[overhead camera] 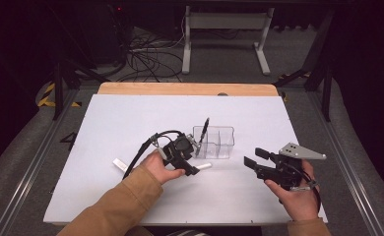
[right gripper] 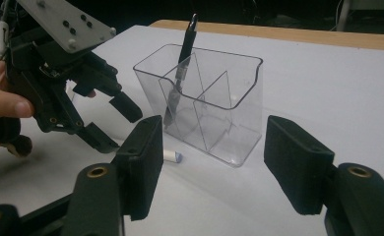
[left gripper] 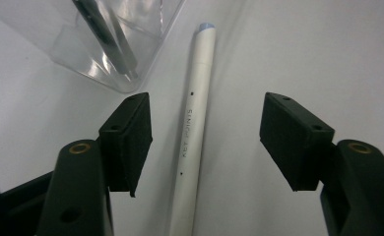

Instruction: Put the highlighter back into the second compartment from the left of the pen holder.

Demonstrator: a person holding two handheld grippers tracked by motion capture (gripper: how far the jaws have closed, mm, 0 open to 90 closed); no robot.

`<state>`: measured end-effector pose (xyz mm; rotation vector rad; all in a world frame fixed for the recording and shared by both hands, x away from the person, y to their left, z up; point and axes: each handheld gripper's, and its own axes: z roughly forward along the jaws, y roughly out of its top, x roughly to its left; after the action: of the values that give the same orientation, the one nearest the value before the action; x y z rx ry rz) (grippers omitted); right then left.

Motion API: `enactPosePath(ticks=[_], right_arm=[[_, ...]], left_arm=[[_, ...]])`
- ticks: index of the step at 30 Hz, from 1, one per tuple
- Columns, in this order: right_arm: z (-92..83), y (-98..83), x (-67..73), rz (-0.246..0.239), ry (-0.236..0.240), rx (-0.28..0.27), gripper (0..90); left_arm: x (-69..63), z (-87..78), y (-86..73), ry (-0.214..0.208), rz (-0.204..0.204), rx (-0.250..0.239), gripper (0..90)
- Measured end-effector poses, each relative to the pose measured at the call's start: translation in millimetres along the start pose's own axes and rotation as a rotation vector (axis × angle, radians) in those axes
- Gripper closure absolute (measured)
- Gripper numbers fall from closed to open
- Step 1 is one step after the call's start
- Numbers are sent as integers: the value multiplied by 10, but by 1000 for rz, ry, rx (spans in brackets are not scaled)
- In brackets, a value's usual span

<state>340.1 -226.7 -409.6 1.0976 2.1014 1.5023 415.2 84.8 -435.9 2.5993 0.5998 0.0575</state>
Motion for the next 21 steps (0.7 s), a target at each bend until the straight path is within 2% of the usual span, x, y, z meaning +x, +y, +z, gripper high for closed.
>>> enactPosePath(ticks=[3, 6, 16, 21], right_arm=[[-1, -1, 2, 1, 0, 2, 413], [0, -1, -1, 2, -3, 0, 413], [9, -4, 1, 4, 1, 4, 413], [8, -7, -8, 14, -5, 4, 413]], left_arm=[[-20, 40, 10, 21, 25, 31, 441], [-26, 62, 15, 41, 46, 42, 476], [-27, 137, 20, 42, 88, 95, 599], [-22, 172, 22, 55, 131, 114, 649]])
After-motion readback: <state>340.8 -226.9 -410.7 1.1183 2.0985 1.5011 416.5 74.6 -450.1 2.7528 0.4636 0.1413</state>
